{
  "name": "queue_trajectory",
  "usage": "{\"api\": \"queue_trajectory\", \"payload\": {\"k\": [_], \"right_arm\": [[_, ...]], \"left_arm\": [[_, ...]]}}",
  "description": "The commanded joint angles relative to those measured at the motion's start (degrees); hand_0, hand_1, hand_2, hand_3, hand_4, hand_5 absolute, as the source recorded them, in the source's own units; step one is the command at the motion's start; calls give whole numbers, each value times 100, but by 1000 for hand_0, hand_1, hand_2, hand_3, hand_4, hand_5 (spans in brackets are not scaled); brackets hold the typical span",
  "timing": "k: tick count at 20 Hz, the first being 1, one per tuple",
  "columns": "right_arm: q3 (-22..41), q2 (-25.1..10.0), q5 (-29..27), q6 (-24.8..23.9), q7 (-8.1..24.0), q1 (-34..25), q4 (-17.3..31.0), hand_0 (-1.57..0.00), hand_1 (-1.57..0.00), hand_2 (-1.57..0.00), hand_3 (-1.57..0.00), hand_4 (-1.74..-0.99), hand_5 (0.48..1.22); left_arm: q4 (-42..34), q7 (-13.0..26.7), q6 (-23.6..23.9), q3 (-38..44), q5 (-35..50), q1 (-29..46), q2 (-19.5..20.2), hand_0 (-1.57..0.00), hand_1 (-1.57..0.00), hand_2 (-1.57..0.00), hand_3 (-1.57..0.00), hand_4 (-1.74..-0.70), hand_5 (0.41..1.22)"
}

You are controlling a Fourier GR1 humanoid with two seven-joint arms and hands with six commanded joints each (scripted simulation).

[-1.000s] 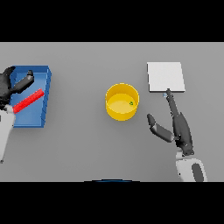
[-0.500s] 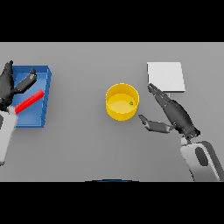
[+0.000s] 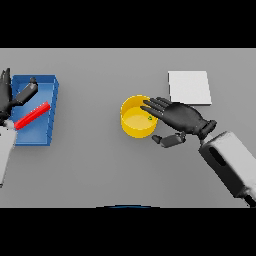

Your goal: Pick up the red beaker and tilt it to pour out 1 green nut into yellow bowl. Pick up the yellow bowl and place it on the metallic measuring scale.

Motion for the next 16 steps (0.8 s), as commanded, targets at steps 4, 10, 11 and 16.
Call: {"api": "queue_trajectory", "payload": {"k": [4,10,11,16], "right_arm": [[486,5,431,241,-158,-477,442,1,1,1,1,-1213,714],[865,369,584,556,-238,-1050,1187,1,1,1,1,-1238,727],[925,431,634,590,-207,-1173,1289,1,1,1,1,-1245,730],[1148,547,810,672,-256,-1463,1677,1,1,1,1,-1259,734]], "left_arm": [[-66,1,-36,6,45,16,-2,0,0,0,0,-746,706],[-216,71,-17,-24,0,117,22,1,1,1,1,-738,698],[-157,34,-14,11,15,91,50,1,1,1,1,-739,699],[-107,-19,6,55,33,95,84,1,1,1,1,-744,697]]}}
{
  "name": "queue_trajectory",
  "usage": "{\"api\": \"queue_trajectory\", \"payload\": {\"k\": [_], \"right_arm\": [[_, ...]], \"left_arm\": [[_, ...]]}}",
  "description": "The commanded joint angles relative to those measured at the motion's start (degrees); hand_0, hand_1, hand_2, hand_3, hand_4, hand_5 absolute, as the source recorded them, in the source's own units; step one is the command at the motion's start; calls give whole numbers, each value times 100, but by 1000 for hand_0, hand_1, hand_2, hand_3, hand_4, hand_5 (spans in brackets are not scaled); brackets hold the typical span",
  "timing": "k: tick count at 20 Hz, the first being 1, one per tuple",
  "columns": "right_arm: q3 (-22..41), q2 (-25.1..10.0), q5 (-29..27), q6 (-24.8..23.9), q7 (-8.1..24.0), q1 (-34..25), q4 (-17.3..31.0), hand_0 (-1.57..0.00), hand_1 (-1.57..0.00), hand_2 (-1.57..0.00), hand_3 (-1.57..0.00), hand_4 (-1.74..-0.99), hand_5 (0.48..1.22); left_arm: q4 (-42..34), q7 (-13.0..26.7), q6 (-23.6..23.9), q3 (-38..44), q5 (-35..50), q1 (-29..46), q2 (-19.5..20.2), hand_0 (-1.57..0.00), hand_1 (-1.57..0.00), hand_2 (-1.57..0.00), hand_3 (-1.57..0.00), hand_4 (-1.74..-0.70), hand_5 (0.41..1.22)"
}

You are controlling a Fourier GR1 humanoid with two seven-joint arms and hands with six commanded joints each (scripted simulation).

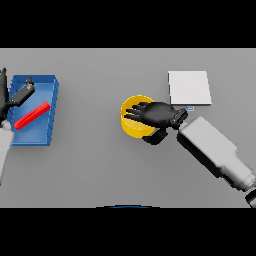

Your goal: Pick up the red beaker and tilt it to pour out 1 green nut into yellow bowl. Pick up the yellow bowl and place it on the metallic measuring scale.

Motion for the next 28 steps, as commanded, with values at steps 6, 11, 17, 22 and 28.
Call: {"api": "queue_trajectory", "payload": {"k": [6,11,17,22,28], "right_arm": [[57,108,-39,350,120,-140,275,1,1,-3,-28,-1282,749],[12,262,-113,589,417,-137,439,-161,-135,-147,-182,-1321,839],[24,132,-208,774,114,-128,401,-1201,-1195,-1133,-871,-1594,1121],[63,112,-320,806,330,-92,284,-1450,-1448,-1268,-1320,-1693,1188],[35,-16,-452,707,280,-77,-5,-1539,-1539,-1330,-1376,-1728,1212]], "left_arm": [[119,-1,-80,33,42,-84,46,1,1,1,1,-744,697],[128,-66,-24,35,35,-35,21,1,1,1,1,-752,701],[-5,-37,-68,13,23,-13,58,1,1,1,1,-754,700],[133,-20,-108,-12,-12,-105,70,1,1,1,1,-739,690],[65,-56,-82,0,-6,-36,80,1,1,1,1,-730,687]]}}
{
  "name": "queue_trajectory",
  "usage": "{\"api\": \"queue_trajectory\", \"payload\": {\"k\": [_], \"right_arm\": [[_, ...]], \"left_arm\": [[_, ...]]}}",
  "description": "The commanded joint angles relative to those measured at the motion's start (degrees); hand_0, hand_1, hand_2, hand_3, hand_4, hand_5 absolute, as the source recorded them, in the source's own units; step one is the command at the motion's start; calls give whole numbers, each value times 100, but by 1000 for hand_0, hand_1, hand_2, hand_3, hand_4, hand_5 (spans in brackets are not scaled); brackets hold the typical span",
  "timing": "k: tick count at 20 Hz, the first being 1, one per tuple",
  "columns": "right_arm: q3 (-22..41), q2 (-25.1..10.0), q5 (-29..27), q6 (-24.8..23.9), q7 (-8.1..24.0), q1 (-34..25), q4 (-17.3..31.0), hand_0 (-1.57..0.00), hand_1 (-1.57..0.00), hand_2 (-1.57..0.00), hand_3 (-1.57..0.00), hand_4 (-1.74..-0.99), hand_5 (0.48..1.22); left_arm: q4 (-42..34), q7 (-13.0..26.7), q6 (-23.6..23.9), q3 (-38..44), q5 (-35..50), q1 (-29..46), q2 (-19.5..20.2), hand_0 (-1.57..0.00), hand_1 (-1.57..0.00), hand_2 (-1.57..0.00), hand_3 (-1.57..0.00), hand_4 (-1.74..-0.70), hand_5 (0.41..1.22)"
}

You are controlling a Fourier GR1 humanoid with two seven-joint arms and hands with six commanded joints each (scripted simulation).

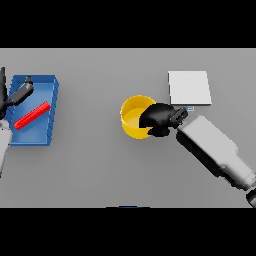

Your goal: Pick up the red beaker and tilt it to pour out 1 green nut into yellow bowl. Pick up the yellow bowl and place it on the metallic measuring scale.

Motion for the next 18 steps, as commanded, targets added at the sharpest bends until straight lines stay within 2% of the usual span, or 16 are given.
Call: {"api": "queue_trajectory", "payload": {"k": [1,6,8,10,12,14,18], "right_arm": [[-47,14,-14,-16,10,-50,68,-1546,-1545,-1356,-1336,-1731,1214],[-390,-299,-230,370,249,-207,-470,-1563,-1563,-1419,-1242,-1738,1219],[-497,-353,-236,368,396,-233,-662,-1566,-1566,-1422,-1268,-1739,1220],[-610,-364,-247,335,501,-277,-646,-1568,-1568,-1436,-1266,-1740,1220],[-722,-355,-278,256,504,-343,-511,-1569,-1569,-1439,-1376,-1740,1220],[-869,-415,-323,288,648,-365,-470,-1570,-1570,-1472,-1309,-1740,1220],[-1133,-691,-255,-53,563,-488,-139,-1570,-1570,-1516,-1227,-1741,1221]], "left_arm": [[13,-7,35,-7,-7,-1,-34,1,1,1,1,-729,690],[-34,6,-13,-43,-28,-48,-17,1,1,1,1,-734,697],[18,-20,-28,20,-5,-100,58,1,1,1,1,-739,693],[8,-51,3,-18,-28,-35,12,1,1,1,1,-736,697],[28,-76,-3,40,16,-81,48,1,1,1,1,-746,697],[-54,62,-74,-11,-12,-92,60,1,1,1,1,-741,702],[-77,99,-21,7,-19,-24,40,1,1,1,1,-744,710]]}}
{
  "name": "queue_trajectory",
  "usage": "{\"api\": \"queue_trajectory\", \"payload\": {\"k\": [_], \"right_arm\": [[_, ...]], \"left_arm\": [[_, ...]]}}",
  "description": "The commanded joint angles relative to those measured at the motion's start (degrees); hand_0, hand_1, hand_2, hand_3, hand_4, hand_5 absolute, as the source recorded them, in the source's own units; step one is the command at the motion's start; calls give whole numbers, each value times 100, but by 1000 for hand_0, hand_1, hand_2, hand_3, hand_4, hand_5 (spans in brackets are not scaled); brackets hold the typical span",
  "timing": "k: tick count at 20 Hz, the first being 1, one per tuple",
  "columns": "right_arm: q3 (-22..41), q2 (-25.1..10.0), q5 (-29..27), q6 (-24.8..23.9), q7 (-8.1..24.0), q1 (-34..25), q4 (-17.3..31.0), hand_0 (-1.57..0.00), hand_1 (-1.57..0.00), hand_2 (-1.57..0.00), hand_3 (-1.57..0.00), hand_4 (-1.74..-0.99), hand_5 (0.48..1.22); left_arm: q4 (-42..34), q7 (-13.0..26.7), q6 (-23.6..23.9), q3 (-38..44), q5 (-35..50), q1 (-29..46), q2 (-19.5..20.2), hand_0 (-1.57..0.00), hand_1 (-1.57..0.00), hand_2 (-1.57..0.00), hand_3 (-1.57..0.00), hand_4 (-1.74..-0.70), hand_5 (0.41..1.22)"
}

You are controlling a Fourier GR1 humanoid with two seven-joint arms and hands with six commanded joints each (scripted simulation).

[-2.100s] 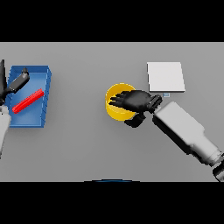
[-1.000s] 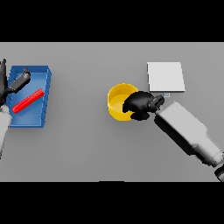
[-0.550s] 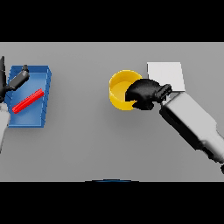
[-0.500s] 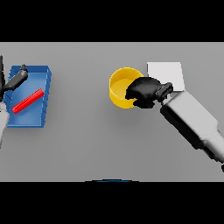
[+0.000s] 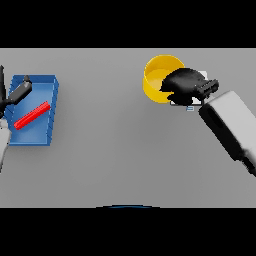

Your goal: Pick up the red beaker and tilt it to pour out 1 green nut into yellow bowl. Pick up the yellow bowl and place it on the metallic measuring scale.

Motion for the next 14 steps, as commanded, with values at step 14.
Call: {"api": "queue_trajectory", "payload": {"k": [14], "right_arm": [[-576,-97,361,-1353,-539,-333,2477,-1571,-1571,-1407,-1351,-1741,1221]], "left_arm": [[-80,65,-21,10,-21,22,23,1,1,1,1,-724,682]]}}
